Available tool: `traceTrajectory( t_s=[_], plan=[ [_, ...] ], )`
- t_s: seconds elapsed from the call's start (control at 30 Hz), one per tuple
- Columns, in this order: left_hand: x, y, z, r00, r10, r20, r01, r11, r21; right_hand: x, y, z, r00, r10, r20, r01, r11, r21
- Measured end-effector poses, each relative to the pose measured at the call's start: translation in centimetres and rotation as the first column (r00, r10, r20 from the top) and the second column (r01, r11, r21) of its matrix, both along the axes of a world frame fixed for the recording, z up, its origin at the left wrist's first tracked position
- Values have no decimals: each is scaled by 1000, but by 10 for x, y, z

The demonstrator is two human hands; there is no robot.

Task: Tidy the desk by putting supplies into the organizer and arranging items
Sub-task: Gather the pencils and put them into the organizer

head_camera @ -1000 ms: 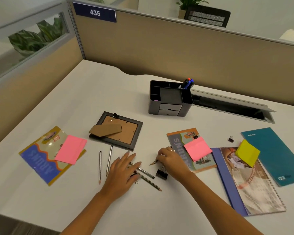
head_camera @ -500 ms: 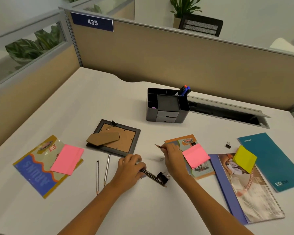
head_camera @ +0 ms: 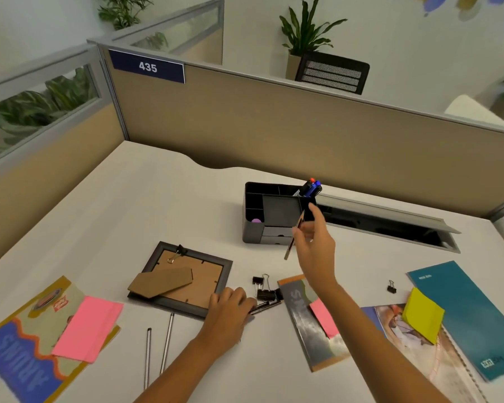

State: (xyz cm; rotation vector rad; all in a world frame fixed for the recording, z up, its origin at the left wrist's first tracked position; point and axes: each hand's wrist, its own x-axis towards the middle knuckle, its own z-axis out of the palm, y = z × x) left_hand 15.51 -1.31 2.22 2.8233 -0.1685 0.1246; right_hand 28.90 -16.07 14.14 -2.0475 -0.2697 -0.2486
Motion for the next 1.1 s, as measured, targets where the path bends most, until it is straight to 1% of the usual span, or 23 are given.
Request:
traceTrajectory(
  t_s=[0.1, 0.2, 0.3, 0.4, 0.47, 0.57, 0.63, 0.7, 0.87, 0.93, 1.0, 1.1],
  plan=[
    [10, -2, -1, 999, 40, 0, -40, 999, -18, 33, 13, 20, 997, -18, 69, 14, 998, 59],
    [18, -5, -3, 993, 113, -15, -114, 993, -28, 60, 30, 32, 989, -24, 146, 11, 996, 91],
    [21, -10, -3, 986, 158, -48, -159, 987, -12, 79, 47, 36, 987, -6, 161, -10, 996, 94],
    [23, -12, -5, 977, 192, -95, -195, 981, -25, 91, 63, 27, 991, 30, 134, -34, 999, 30],
    [24, -11, -2, 968, 204, -149, -218, 972, -83, 96, 71, 16, 993, 60, 104, -57, 998, -26],
    [23, -10, 7, 955, 209, -210, -247, 953, -176, 100, 76, -2, 993, 99, 71, -88, 985, -151],
    [24, -9, 7, 958, 233, -170, -268, 937, -224, 104, 78, -12, 992, 112, 62, -95, 970, -223],
    [25, -8, 7, 954, 249, -166, -287, 920, -267, 106, 79, -19, 993, 109, 45, -93, 959, -268],
    [25, -5, 14, 936, 241, -256, -324, 873, -365, 104, 77, -28, 997, 77, -4, -73, 925, -373],
    [24, -4, 18, 929, 230, -290, -344, 827, -444, 103, 74, -29, 996, 90, 5, -77, 879, -471],
    [25, -2, 26, 924, 231, -304, -368, 746, -554, 102, 72, -28, 994, 107, 2, -90, 841, -534],
    [26, -1, 43, 909, 250, -334, -417, 579, -701, 100, 66, -24, 995, 89, -39, -97, 860, -501]
  ],
)
